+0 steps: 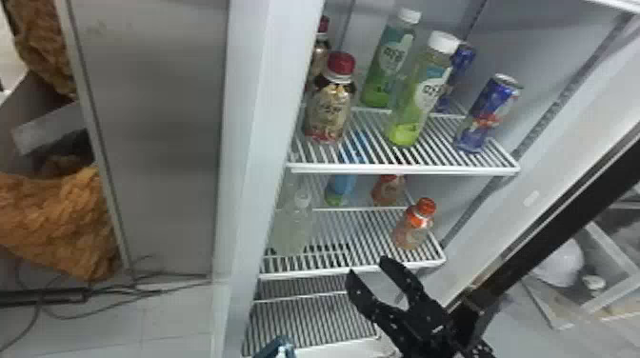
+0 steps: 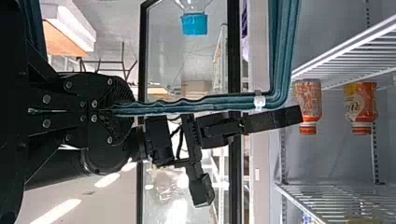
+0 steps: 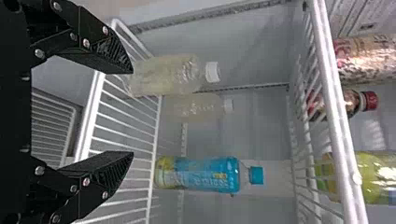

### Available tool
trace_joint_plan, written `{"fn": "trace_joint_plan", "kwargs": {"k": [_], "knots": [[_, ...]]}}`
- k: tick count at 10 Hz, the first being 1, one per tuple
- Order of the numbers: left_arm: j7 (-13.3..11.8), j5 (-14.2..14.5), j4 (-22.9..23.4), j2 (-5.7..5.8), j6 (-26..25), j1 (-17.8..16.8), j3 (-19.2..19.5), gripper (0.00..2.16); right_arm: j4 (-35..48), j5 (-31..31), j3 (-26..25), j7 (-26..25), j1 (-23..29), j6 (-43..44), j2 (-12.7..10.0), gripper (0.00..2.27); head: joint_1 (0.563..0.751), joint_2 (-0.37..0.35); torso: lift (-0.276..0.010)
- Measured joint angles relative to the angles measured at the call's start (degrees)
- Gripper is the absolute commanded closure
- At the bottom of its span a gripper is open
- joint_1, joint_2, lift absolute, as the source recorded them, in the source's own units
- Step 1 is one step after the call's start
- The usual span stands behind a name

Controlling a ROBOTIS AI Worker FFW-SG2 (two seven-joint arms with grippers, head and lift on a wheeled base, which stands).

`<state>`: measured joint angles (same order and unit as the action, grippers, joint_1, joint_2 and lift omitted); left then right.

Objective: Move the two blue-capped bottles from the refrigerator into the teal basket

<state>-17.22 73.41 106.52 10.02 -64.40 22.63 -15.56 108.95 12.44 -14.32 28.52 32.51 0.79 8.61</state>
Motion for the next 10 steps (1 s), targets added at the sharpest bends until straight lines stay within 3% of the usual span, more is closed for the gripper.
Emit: {"fn": "trace_joint_plan", "kwargs": {"k": [3,6,10], "knots": [[0.0,0.1,0.0,-0.08,0.0,0.0,0.0,1.14,-3.8,0.0,1.2,-3.2,-2.4,5.4,-0.1,0.35,0.695,-0.35,-0.141],[0.0,0.2,0.0,-0.13,0.0,-0.1,0.0,1.14,-13.9,0.2,3.1,-6.3,-8.2,14.7,-0.7,0.24,0.695,-0.35,-0.141],[0.1,0.2,0.0,-0.18,-0.1,-0.2,-0.1,1.14,-22.4,-0.2,4.3,-8.9,-13.9,19.8,-0.9,0.18,0.695,-0.35,-0.141]]}}
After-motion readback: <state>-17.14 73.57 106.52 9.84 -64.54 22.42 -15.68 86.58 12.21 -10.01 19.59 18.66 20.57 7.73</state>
